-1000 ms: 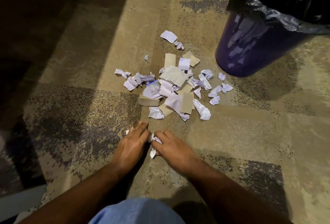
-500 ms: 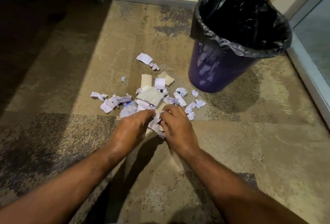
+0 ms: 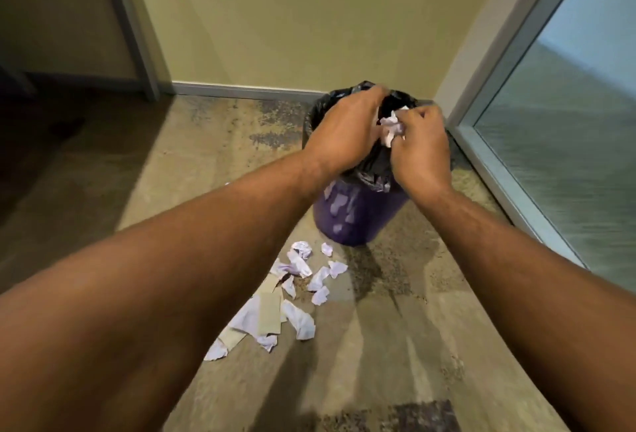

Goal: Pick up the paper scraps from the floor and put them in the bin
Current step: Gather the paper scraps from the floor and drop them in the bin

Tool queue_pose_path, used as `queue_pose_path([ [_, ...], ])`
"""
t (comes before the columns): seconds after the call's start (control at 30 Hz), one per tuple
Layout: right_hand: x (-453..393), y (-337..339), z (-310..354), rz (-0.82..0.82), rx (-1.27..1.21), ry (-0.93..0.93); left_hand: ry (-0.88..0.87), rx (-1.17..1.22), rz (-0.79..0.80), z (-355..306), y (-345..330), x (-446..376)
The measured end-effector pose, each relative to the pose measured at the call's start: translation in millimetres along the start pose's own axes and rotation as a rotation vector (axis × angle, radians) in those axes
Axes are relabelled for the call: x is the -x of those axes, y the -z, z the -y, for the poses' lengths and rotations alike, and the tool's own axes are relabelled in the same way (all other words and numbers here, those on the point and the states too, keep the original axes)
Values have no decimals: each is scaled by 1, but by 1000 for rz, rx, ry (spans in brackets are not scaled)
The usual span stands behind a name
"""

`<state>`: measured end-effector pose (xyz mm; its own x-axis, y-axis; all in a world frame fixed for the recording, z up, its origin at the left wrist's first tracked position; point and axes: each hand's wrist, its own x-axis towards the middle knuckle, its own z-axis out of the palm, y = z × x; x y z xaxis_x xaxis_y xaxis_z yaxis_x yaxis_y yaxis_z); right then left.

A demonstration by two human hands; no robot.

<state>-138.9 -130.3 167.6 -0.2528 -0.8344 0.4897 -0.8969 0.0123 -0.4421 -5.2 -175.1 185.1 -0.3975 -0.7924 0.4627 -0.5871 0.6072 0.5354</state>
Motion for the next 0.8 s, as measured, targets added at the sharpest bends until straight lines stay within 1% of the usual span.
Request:
queue_pose_path([
  [0.07, -1, 3, -9, 170, 44, -102, 46, 15, 61, 2, -6, -9],
  [0.1, 1, 3, -11, 209, 53, -137, 75, 16, 65, 4, -8, -11],
  [0.17, 12, 1, -13, 176, 77, -123, 104, 17, 29, 13, -8, -7],
  [0.2, 20, 0, -11, 126, 100, -64, 107, 19, 1, 19, -5, 1],
  [0.3, 48, -10, -2, 12, 134, 220, 140, 14, -70, 47, 11, 42],
  [0.37, 70, -22, 9, 14, 126, 371, 228, -37, -73, 73, 24, 83],
  [0.43, 94, -40, 24, 79, 129, 455, 343, -97, -47, 107, 36, 128],
  [0.53, 132, -77, 43, 277, 138, 473, 487, -150, 46, 157, 50, 196],
  [0.63, 169, -114, 52, 549, 159, 413, 600, -140, 232, 192, 52, 255],
  [0.73, 203, -147, 55, 841, 203, 289, 612, -80, 425, 212, 42, 301],
  [0.8, 223, -163, 55, 972, 250, 230, 586, -82, 549, 218, 30, 321],
])
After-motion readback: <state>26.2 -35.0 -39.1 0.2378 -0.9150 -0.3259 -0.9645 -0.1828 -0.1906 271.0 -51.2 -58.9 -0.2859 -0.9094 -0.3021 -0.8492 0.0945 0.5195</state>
